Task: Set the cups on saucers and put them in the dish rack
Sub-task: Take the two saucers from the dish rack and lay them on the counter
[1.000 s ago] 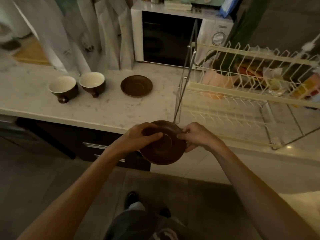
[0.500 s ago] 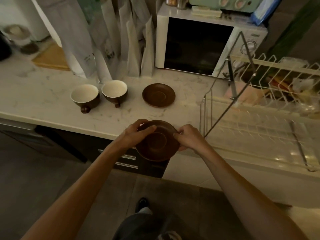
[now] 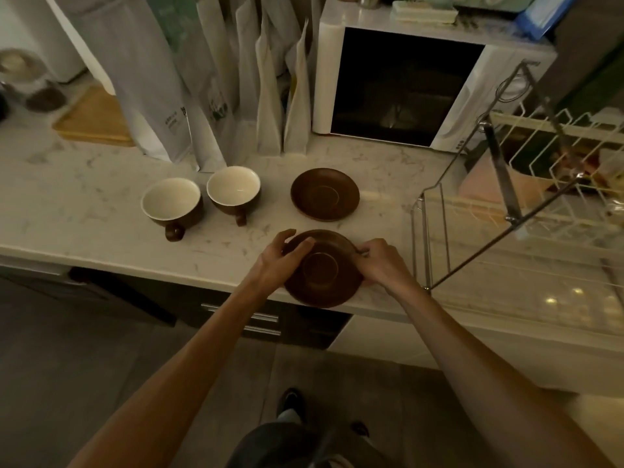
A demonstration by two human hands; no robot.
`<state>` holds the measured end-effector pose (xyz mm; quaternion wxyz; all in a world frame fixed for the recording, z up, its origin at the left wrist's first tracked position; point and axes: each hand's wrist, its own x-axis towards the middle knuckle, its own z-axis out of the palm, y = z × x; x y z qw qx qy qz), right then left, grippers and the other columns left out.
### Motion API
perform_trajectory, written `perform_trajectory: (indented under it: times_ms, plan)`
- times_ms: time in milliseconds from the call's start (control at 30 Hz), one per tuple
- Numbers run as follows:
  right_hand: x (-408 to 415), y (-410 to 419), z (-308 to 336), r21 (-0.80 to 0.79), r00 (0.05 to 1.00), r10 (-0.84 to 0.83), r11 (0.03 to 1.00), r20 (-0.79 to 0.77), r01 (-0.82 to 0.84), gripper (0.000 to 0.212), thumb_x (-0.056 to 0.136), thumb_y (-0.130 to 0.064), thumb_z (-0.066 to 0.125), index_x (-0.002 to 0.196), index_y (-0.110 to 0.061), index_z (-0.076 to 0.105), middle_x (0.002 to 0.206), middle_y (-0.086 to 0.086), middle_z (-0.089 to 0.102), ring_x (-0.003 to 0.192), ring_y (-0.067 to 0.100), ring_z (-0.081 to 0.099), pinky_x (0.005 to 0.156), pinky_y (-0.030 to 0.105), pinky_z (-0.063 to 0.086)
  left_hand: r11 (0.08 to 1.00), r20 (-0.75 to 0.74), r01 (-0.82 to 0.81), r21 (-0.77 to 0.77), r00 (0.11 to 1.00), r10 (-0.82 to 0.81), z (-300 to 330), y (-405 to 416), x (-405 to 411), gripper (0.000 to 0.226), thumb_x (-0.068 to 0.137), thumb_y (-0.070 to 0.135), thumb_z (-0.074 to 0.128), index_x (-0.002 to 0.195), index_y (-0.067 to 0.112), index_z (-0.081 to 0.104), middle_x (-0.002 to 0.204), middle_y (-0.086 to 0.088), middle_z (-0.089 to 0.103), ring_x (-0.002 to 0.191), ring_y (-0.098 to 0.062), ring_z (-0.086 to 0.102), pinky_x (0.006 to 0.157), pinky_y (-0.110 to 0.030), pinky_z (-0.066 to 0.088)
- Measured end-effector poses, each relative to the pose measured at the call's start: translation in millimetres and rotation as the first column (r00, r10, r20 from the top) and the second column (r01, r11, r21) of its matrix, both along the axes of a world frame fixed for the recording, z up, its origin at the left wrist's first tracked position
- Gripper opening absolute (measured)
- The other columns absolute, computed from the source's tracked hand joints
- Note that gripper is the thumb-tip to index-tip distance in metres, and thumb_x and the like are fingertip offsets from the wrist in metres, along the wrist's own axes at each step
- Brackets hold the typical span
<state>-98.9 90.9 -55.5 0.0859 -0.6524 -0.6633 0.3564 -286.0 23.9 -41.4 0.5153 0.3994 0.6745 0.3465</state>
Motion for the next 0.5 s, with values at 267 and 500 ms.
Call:
perform_trajectory:
  times_ms: [267,500]
  plan:
    - [-6.1,8.2,-2.4,-0.018,1.0,-0.016,1.0,-0.002,0.016,0.029,0.095,-0.03,0.057,0.098,-0.006,0.073,0.093,0.013,0.075,0.083,0.027,0.072,0.081,0.04,0.059,0.999,-0.019,0.034,-0.013,0.999,-0.034,-5.5,12.4,-9.3,0.059,0.091,0.05,0.053,0.143,0.028,0.034,0.138,-0.01,0.05,0.102,-0.019,0.053,0.092,-0.04,0.051]
    - [-7.0,10.3,-5.3,-0.026,1.0,-0.016,1.0,0.016,0.016,0.027,0.094,-0.027,0.056,0.099,-0.007,0.073,0.092,0.013,0.075,0.08,0.027,0.073,0.081,0.045,0.059,0.998,-0.058,0.056,-0.026,0.997,-0.058,-13.8,19.7,-16.4,0.059,0.089,0.054,0.052,0.141,0.031,0.035,0.139,-0.011,0.05,0.109,-0.023,0.054,0.098,-0.049,0.049]
